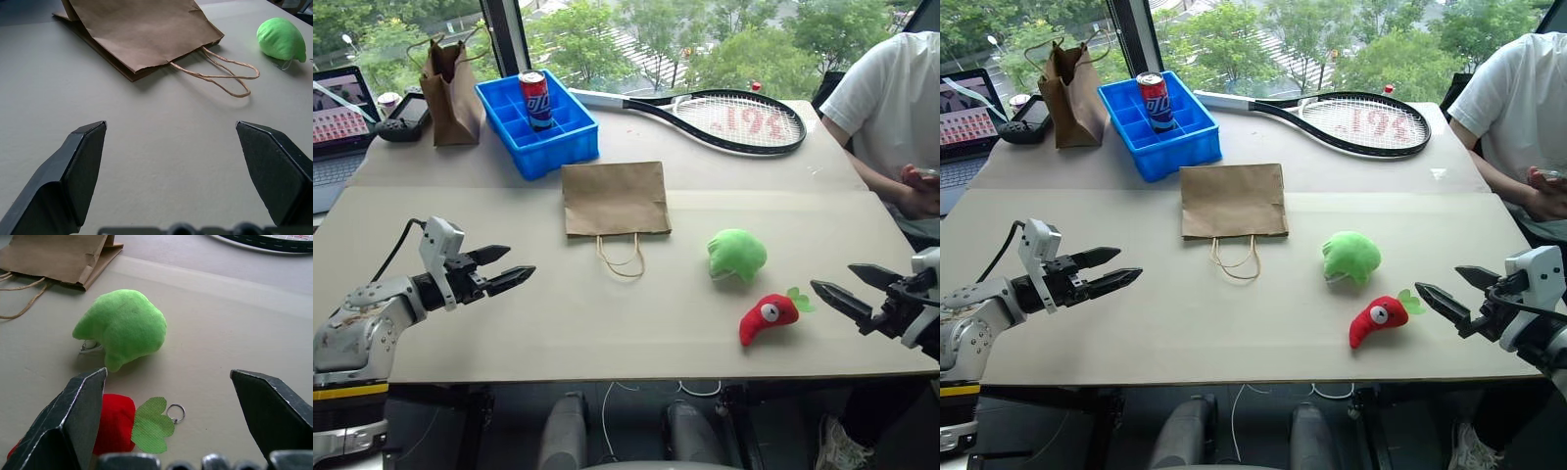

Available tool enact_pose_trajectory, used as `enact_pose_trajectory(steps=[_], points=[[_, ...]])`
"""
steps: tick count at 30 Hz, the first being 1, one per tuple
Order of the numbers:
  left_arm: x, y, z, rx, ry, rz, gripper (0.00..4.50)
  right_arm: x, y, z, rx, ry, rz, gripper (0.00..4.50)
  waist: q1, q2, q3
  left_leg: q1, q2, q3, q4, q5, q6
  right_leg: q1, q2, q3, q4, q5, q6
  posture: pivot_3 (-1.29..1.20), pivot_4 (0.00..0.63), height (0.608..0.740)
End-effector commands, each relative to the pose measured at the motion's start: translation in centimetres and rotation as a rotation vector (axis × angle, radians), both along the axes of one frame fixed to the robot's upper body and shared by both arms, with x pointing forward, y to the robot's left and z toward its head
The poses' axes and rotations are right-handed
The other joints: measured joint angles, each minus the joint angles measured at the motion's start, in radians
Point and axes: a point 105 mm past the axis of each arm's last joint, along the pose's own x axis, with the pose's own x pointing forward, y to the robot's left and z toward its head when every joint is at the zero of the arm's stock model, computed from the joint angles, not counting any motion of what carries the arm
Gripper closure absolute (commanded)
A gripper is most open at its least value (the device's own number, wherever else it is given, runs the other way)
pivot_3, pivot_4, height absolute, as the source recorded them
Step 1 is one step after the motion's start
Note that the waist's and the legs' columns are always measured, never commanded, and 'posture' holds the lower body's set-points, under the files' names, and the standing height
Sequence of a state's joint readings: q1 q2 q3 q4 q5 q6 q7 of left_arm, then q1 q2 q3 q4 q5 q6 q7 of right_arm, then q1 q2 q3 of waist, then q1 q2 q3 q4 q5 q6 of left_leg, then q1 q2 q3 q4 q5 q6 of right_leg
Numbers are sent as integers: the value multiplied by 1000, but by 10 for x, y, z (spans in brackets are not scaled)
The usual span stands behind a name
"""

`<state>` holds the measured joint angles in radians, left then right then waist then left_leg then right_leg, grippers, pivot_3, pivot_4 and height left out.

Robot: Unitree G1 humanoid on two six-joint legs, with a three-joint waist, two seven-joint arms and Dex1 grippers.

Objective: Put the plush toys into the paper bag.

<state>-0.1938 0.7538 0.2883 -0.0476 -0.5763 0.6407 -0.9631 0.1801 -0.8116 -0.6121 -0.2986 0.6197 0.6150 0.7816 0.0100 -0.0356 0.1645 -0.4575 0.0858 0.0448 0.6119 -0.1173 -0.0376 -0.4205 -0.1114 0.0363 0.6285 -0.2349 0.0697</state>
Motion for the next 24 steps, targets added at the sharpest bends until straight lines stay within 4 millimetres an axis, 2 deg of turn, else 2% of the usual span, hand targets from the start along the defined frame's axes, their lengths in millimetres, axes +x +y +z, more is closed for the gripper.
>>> enact_pose_trajectory(steps=[1,5,8,10,14,18,20,24], points=[[-2,-4,15,17,-54,-89,0,1,9,16,-35,-39,55,14,0,0,0,0,0,0,0,0,0,0,0,0,0,0,0,0,150,735],[-5,-19,41,87,-126,-348,0,-3,31,31,-34,-2,189,14,2,0,0,0,0,0,0,0,0,-1,0,0,1,0,0,0,150,735],[1,-37,60,170,-213,-523,0,-6,45,37,-125,97,269,14,5,0,0,0,0,0,0,0,-1,0,0,0,0,0,-1,0,150,735],[7,-50,64,279,-255,-642,0,-13,70,48,-127,125,395,14,6,0,0,0,0,0,0,0,0,1,0,0,0,0,-1,0,150,735],[20,-66,71,376,-277,-751,0,-24,102,59,-133,162,535,14,2,0,0,-1,0,-1,0,2,4,1,0,0,-1,0,0,0,150,735],[45,-89,66,587,-364,-836,0,-35,127,70,-145,159,623,14,3,0,0,-3,-1,-1,1,5,8,0,1,1,-1,0,0,0,150,735],[53,-97,63,622,-396,-852,0,-35,132,71,-137,140,620,14,5,-1,0,-4,-1,-2,1,5,8,1,1,1,-1,0,0,0,150,735],[69,-112,43,724,-475,-870,0,-35,139,67,-118,126,587,14,4,-1,0,-4,-1,-2,1,5,9,1,1,1,-1,0,0,0,150,735]])
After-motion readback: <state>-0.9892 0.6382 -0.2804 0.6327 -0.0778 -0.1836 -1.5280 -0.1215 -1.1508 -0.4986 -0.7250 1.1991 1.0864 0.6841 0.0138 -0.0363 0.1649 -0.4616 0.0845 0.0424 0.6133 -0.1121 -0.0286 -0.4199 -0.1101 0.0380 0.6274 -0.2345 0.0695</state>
